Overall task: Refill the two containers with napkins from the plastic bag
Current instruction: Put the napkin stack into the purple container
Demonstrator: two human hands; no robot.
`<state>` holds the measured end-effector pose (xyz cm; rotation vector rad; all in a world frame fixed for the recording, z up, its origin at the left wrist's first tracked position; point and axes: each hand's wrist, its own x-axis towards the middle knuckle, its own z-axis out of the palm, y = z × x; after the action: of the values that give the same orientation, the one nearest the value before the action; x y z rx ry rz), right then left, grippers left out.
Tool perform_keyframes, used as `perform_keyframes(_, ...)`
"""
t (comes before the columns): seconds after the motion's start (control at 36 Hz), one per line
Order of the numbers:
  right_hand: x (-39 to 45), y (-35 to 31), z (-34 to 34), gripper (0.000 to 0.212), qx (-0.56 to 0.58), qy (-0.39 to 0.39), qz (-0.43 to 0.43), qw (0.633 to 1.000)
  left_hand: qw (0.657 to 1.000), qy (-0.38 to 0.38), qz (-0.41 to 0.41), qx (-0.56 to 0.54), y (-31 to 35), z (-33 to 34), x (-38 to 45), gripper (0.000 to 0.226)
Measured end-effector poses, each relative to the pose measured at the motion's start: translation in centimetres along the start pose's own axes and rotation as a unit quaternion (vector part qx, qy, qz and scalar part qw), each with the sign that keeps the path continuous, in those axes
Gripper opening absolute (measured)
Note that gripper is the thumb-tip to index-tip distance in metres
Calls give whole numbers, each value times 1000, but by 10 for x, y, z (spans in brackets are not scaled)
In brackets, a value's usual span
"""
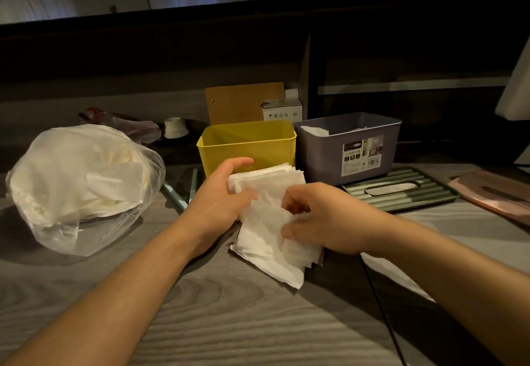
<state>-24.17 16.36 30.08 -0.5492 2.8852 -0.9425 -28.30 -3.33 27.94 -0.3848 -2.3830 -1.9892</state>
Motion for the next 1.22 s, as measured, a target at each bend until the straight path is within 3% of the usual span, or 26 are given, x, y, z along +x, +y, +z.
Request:
perform_keyframes(0.17, 0, 2, -7, 35, 147, 40, -22, 988, 1000, 7, -9, -14, 2, 1, -2, 43)
perform_keyframes(0.33, 5, 10, -14, 26, 209, 143, -79, 964, 1000, -2, -16, 14, 4, -1, -2, 40)
perform_keyframes(0.44, 8, 12, -11, 28, 136, 209, -103, 963, 1000, -14, -21, 6, 6, 0, -3, 39)
perform_keyframes(0.56, 15, 17, -1, 28, 91, 217, -95, 967, 1000, -4, -22, -2, 9, 3, -5, 28)
perform_keyframes(0.64, 19, 18, 4, 28, 107, 226, -102, 963, 999, -15, -23, -32, 10, 3, -6, 31)
perform_keyframes(0.78, 26, 16, 8, 28, 162, 253, -121, 946, 998, -63, 2, 17, 9, 3, -7, 59)
perform_keyframes(0.86, 27, 17, 12, 28, 216, 256, -108, 936, 997, -73, 0, -12, 9, 2, -7, 71)
perform_keyframes(0.94, 28, 18, 13, 28, 234, 260, -101, 931, 998, -64, -6, 10, 7, 2, -6, 67)
perform_keyframes(1.03, 28, 17, 12, 32, 203, 251, -99, 941, 999, -30, 7, 24, 3, 3, -3, 55)
perform_keyframes(1.17, 22, 10, 2, 31, 15, 323, -116, 939, 998, 22, 31, 49, -2, 0, 1, 52)
perform_keyframes(1.22, 12, 3, -5, 19, -25, 284, -113, 952, 998, 33, 29, 43, -3, -2, 2, 51)
